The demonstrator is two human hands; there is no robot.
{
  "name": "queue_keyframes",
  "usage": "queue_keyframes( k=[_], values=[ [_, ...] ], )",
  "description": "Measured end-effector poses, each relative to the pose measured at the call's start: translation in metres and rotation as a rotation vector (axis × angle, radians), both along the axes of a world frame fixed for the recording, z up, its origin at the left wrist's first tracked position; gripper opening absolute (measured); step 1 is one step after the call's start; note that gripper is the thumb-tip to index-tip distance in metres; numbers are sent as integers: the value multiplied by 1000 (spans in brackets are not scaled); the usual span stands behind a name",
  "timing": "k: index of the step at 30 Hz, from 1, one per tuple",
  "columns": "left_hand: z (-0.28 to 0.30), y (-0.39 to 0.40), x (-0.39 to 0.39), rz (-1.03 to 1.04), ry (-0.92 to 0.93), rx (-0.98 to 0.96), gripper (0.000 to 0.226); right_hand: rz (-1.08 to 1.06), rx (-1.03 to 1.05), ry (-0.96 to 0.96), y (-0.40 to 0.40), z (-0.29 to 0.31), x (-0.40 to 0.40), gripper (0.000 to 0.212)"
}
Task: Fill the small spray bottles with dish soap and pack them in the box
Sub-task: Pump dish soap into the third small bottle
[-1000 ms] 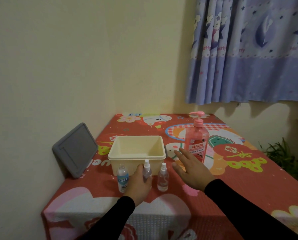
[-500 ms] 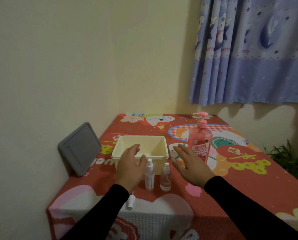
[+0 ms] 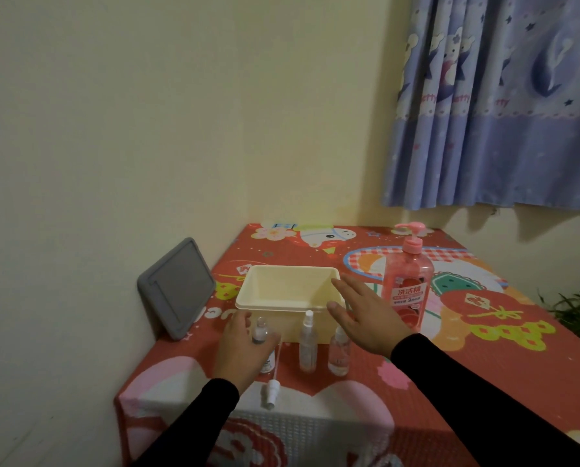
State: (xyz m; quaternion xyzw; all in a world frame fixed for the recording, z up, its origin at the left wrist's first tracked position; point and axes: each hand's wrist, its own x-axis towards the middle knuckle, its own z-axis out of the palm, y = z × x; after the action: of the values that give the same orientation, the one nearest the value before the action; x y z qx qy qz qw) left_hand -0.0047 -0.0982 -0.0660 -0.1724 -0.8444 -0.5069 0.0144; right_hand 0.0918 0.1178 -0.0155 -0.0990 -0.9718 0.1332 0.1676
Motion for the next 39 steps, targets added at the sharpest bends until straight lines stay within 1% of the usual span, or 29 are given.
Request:
queue_keyframes(
  k=[3, 5, 7, 10, 14, 18, 23, 26, 28, 31, 35, 39],
  values=[
    [-7, -1, 4, -24, -37, 16, 37, 9, 1, 2, -3, 1, -6, 64],
    [-8, -1, 5, -37, -29, 3, 25, 17, -3, -1, -3, 2, -8, 64],
    [-7, -2, 5, -43, -24, 1, 20, 25, 2, 10, -2, 5, -9, 63],
    [2, -5, 2, -34, 6, 31, 21, 22, 10, 31, 1, 10, -10, 62],
    [29, -3, -5, -46, 115, 64, 24, 14, 31, 69, 10, 20, -12, 62],
    [61, 14, -7, -111, 171, 144, 27, 2, 26, 104, 21, 37, -12, 60],
    [92, 48, -10, -213, 201, 161, 30, -16, 37, 159, 41, 59, -15, 57],
    [104, 73, -16, -287, 199, 167, 30, -33, 59, 194, 59, 73, -19, 60],
    [109, 89, -20, -340, 211, 153, 28, -59, 68, 197, 69, 82, -20, 61],
    [113, 118, -25, -409, 252, 98, 28, -101, 61, 210, 87, 95, -22, 57],
    [113, 151, -31, -466, 273, 10, 41, -160, 71, 221, 111, 110, -24, 57],
    [112, 179, -33, -529, 234, -28, 49, -212, 75, 213, 140, 117, -28, 55]
  ],
)
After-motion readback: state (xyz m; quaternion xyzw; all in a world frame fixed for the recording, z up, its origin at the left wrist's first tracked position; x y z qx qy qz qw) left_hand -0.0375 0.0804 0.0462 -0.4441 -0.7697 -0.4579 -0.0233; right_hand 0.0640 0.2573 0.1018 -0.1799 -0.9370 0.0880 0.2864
